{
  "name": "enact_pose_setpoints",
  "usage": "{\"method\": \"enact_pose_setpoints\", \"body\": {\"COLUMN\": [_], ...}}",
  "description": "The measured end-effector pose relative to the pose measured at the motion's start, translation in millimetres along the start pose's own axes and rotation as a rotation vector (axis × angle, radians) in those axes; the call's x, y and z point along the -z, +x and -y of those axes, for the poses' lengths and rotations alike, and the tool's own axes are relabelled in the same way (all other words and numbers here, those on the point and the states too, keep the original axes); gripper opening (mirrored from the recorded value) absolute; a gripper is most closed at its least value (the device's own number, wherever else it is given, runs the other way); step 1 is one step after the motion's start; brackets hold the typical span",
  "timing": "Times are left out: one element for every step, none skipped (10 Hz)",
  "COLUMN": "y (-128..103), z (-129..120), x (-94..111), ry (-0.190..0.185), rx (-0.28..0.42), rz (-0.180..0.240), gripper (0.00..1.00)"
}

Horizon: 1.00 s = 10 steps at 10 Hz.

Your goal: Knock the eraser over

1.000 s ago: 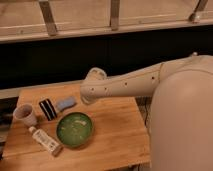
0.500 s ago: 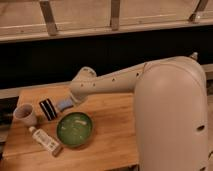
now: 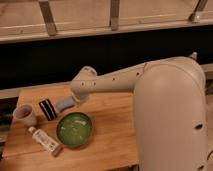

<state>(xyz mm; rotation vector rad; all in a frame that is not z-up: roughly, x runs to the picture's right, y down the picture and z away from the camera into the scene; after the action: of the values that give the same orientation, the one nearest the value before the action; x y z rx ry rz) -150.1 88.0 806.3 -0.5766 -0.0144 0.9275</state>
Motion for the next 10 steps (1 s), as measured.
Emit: {"method": "enact_pose_setpoints", "body": {"y": [-0.1, -3.5, -11.4, -18.4, -25.9, -29.7, -33.2, -34.4, -36.9, -37.2], "z": [-5.0, -13.2, -26.2, -40.6, -58.3, -67.2, -74.4, -79.6, -85.8, -87.9], "x": [-0.3, -2.2, -5.6, -10.3, -16.6, -22.6, -31.5, -37.4, -42.1, -48.0], "ry": [-0.005, -0.009, -0.018, -0.03, -0.052, -0.074, -0.104, -0.122, -0.139, -0.158], "rx": [0.01, 0.024, 0.041, 0.061, 0.09, 0.11, 0.133, 0.147, 0.161, 0.168], "rz": [-0.01, -0.022, -0.03, -0.039, -0.052, -0.064, -0.086, -0.103, -0.12, -0.139], "gripper": [0.0, 0.0, 0.0, 0.0, 0.0, 0.0, 0.0, 0.0, 0.0, 0.0]}}
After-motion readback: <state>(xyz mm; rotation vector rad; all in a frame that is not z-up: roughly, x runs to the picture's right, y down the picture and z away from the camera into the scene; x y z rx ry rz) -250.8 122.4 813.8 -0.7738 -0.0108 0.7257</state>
